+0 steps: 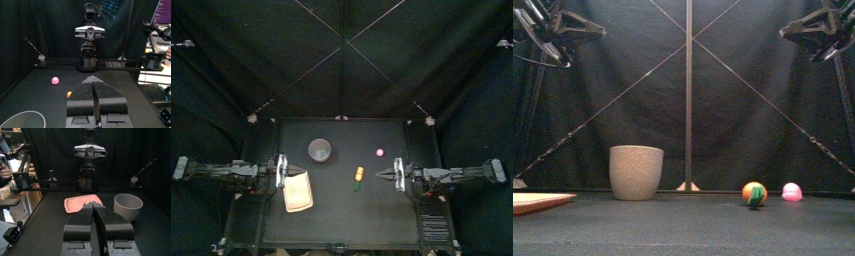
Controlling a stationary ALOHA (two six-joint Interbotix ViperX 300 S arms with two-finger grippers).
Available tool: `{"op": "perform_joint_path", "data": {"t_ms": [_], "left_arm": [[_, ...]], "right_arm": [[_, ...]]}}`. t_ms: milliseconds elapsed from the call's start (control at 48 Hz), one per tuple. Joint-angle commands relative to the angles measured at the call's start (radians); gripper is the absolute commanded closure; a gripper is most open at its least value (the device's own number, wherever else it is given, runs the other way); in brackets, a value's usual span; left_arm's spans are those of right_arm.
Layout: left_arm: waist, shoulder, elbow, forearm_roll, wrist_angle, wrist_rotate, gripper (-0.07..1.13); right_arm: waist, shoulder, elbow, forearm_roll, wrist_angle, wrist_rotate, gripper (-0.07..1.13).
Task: Pick the pink ball then place it on the pink plate
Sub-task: Pick the pink ball
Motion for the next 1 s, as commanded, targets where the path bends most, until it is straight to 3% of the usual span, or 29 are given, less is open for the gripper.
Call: {"op": "perform_joint_path", "data": {"t_ms": [21, 188, 292, 375, 500, 562, 667, 1000], "left_arm": [[0.0, 0.012, -0.021, -0.002, -0.005, 0.003, 1.09], [0.002, 0.012, -0.021, 0.002, -0.018, 0.006, 1.08], [0.005, 0.012, -0.023, 0.002, -0.028, 0.006, 1.08], [0.005, 0.012, -0.025, 0.002, -0.029, 0.006, 1.08], [0.011, 0.012, -0.02, 0.002, -0.031, 0.008, 1.08], [0.018, 0.012, -0.018, 0.003, -0.031, 0.008, 1.08], [0.026, 0.012, -0.015, 0.003, -0.031, 0.008, 1.08], [0.044, 0.012, 0.003, 0.0, -0.031, 0.005, 1.08]], "right_arm": [[-0.069, 0.025, 0.003, 0.006, 0.002, 0.005, 1.05], [-0.252, 0.081, 0.017, 0.077, 0.037, 0.028, 1.02], [-0.376, 0.135, 0.018, 0.147, 0.12, 0.035, 0.91], [-0.457, 0.179, 0.009, 0.176, 0.199, 0.035, 0.75], [-0.548, 0.249, 0.002, 0.212, 0.273, 0.037, 0.41], [-0.571, 0.285, 0.002, 0.229, 0.296, 0.037, 0.21], [-0.597, 0.336, 0.0, 0.238, 0.305, 0.037, -0.01], [-0.747, 0.446, 0.0, 0.23, 0.318, 0.034, 0.0]]}}
